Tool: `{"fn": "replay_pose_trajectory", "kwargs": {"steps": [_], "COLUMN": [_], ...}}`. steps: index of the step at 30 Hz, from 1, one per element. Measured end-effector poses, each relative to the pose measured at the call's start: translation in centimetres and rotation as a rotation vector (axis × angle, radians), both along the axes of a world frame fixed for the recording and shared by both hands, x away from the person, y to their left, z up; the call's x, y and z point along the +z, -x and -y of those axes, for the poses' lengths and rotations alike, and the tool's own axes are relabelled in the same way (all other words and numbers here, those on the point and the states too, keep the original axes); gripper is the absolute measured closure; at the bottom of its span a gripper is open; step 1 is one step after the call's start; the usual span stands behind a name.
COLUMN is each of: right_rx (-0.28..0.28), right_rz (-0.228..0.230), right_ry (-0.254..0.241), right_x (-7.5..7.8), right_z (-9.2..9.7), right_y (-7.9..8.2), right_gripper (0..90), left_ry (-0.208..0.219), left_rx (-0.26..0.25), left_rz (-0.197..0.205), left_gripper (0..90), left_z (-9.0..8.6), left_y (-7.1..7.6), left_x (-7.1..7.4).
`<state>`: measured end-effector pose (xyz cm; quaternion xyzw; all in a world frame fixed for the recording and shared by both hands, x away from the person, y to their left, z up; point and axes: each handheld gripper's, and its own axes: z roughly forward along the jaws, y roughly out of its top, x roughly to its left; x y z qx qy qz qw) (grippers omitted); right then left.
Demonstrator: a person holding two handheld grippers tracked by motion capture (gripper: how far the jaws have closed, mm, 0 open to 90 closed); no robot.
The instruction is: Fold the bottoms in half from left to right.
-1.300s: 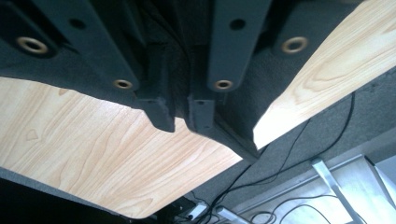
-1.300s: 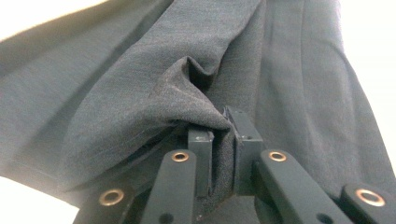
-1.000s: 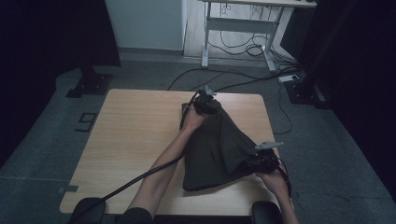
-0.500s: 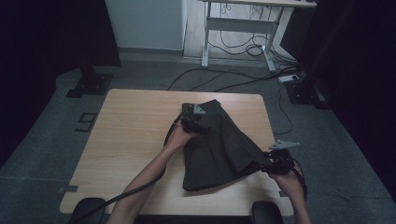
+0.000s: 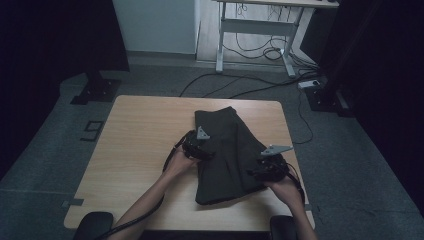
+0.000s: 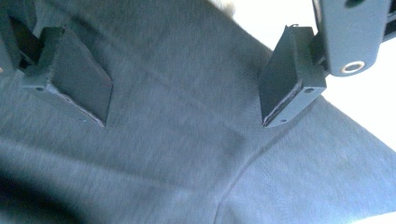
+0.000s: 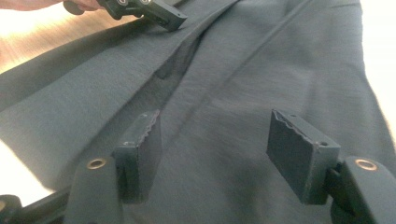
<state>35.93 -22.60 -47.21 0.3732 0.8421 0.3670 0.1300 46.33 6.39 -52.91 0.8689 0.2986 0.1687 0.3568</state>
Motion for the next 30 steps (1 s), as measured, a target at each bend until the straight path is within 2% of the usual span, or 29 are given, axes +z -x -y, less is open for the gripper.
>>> {"fn": "replay_pose_trajectory", "kwargs": {"steps": [2, 4, 5, 6, 7, 9, 10, 11, 14, 15, 16, 19, 20, 21, 22, 23, 24, 25, 26, 28, 29, 30], "right_rx": [0.001, 0.001, -0.011, -0.011, -0.014, -0.032, -0.043, -0.052, -0.059, -0.075, -0.075, -0.109, -0.126, -0.163, -0.163, -0.203, -0.203, -0.242, -0.242, -0.28, -0.307, -0.313], "right_rz": [-0.023, -0.032, -0.046, -0.046, -0.051, -0.059, -0.072, -0.084, -0.081, -0.057, -0.057, -0.007, 0.01, 0.033, 0.033, 0.046, 0.046, 0.045, 0.045, 0.031, 0.006, -0.011], "right_ry": [0.015, 0.024, 0.056, 0.056, 0.08, 0.123, 0.138, 0.135, 0.122, 0.118, 0.118, 0.099, 0.096, 0.096, 0.096, 0.104, 0.104, 0.112, 0.112, 0.11, 0.107, 0.099], "right_x": [-1.6, -2.1, -3.2, -3.2, -3.7, -4.5, -4.8, -5.0, -4.6, -3.5, -3.5, -1.4, -0.6, 0.6, 0.6, 1.4, 1.4, 1.8, 1.8, 1.6, 0.7, 0.1], "right_z": [-1.5, -1.9, -2.6, -2.6, -2.9, -3.2, -3.3, -3.2, -2.8, -2.3, -2.3, -0.8, -0.1, 1.3, 1.3, 2.8, 2.8, 4.3, 4.3, 5.8, 7.2, 7.7], "right_y": [-0.6, -0.8, -1.0, -1.0, -1.2, -1.3, -1.3, -1.2, -1.0, -0.7, -0.7, -0.5, -0.4, -0.6, -0.6, -0.9, -0.9, -1.4, -1.4, -2.1, -2.8, -3.2], "right_gripper": [33.1, 33.1, 33.7, 33.7, 37.3, 52.5, 64.0, 82.5, 86.9, 87.4, 87.4, 87.4, 87.4, 87.4, 87.4, 87.4, 87.4, 87.4, 87.4, 87.3, 87.2, 86.8], "left_ry": [0.001, 0.0, -0.001, 0.003, 0.008, 0.01, 0.006, 0.004, 0.004, 0.006, 0.006, 0.006, 0.003, -0.002, -0.002, -0.005, -0.006, -0.006, -0.006, -0.003, 0.001, 0.001], "left_rx": [0.006, 0.012, 0.015, 0.017, 0.019, 0.019, 0.019, 0.02, 0.02, 0.021, 0.021, 0.022, 0.022, 0.024, 0.024, 0.024, 0.025, 0.025, 0.024, 0.022, 0.018, 0.018], "left_rz": [-0.006, -0.008, -0.008, -0.009, -0.008, -0.008, -0.007, -0.003, -0.001, -0.004, -0.004, -0.001, 0.003, 0.012, 0.012, 0.015, 0.019, 0.022, 0.024, 0.031, 0.035, 0.035], "left_gripper": [17.5, 17.6, 17.5, 17.5, 17.5, 17.5, 17.5, 17.5, 17.5, 17.5, 17.5, 17.5, 17.5, 17.6, 17.6, 17.5, 17.5, 17.5, 17.5, 16.9, 16.3, 16.0], "left_z": [-0.2, -0.4, -0.4, -0.4, -0.5, -0.5, -0.5, -0.4, -0.4, -0.4, -0.4, -0.4, -0.4, -0.3, -0.3, -0.3, -0.3, -0.3, -0.3, -0.3, -0.3, -0.3], "left_y": [0.1, 0.1, 0.1, 0.1, 0.1, 0.2, 0.2, 0.2, 0.2, 0.2, 0.2, 0.2, 0.3, 0.4, 0.4, 0.4, 0.5, 0.5, 0.6, 0.8, 1.0, 1.0], "left_x": [-0.5, -0.9, -1.0, -1.2, -1.3, -1.5, -1.5, -1.6, -1.6, -1.6, -1.6, -1.6, -1.6, -1.5, -1.5, -1.4, -1.3, -1.1, -0.9, -0.5, 0.0, 0.0]}}
